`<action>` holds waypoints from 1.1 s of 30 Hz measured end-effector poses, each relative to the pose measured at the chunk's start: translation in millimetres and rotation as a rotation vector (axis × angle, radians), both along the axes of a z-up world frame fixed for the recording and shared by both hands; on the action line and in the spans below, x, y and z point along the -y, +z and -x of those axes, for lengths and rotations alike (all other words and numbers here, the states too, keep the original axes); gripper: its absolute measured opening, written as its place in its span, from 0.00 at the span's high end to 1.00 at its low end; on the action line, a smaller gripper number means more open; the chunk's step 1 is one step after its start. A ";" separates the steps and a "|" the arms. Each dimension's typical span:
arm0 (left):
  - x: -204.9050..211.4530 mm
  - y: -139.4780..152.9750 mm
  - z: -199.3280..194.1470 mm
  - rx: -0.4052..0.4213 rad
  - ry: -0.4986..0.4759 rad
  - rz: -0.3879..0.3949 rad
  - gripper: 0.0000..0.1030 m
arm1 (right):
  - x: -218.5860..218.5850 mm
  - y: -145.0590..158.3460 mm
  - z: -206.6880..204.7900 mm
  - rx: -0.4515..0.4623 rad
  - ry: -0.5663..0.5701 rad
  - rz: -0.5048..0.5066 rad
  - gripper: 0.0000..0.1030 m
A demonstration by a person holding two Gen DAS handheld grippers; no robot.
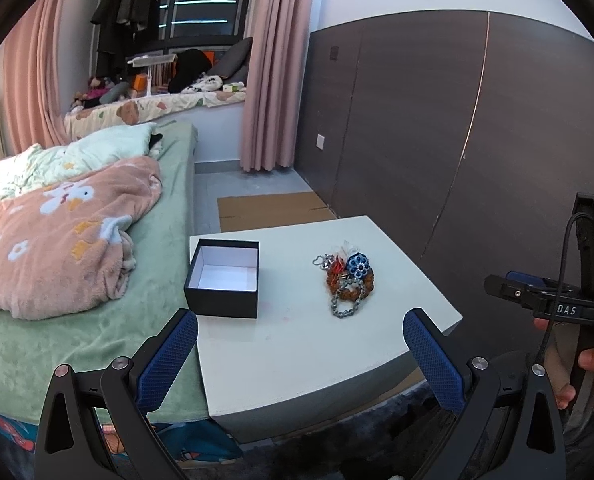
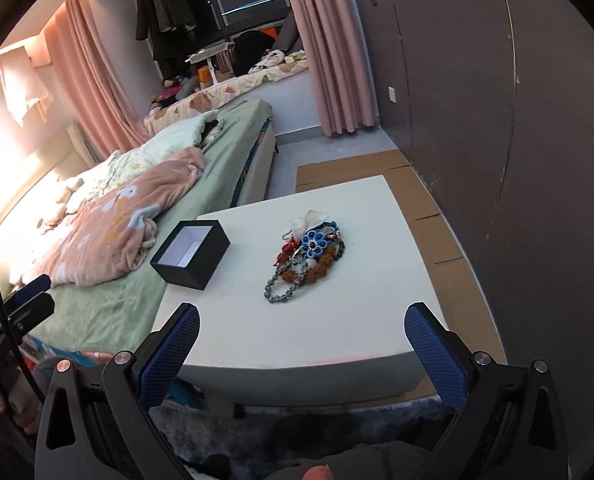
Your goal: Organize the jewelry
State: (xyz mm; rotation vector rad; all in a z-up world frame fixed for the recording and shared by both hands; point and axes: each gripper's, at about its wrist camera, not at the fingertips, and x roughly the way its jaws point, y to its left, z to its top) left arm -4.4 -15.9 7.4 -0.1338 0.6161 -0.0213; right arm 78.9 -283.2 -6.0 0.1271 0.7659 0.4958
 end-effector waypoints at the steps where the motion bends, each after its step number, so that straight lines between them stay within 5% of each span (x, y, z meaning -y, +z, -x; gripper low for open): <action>1: -0.8 -1.2 0.1 0.000 0.002 0.003 0.01 | 0.3 0.4 0.1 -0.002 0.003 -0.006 0.00; 33: 4.2 -0.3 3.1 0.016 -0.016 0.000 0.01 | 16.0 -3.5 -3.8 -0.010 -0.022 -0.008 0.00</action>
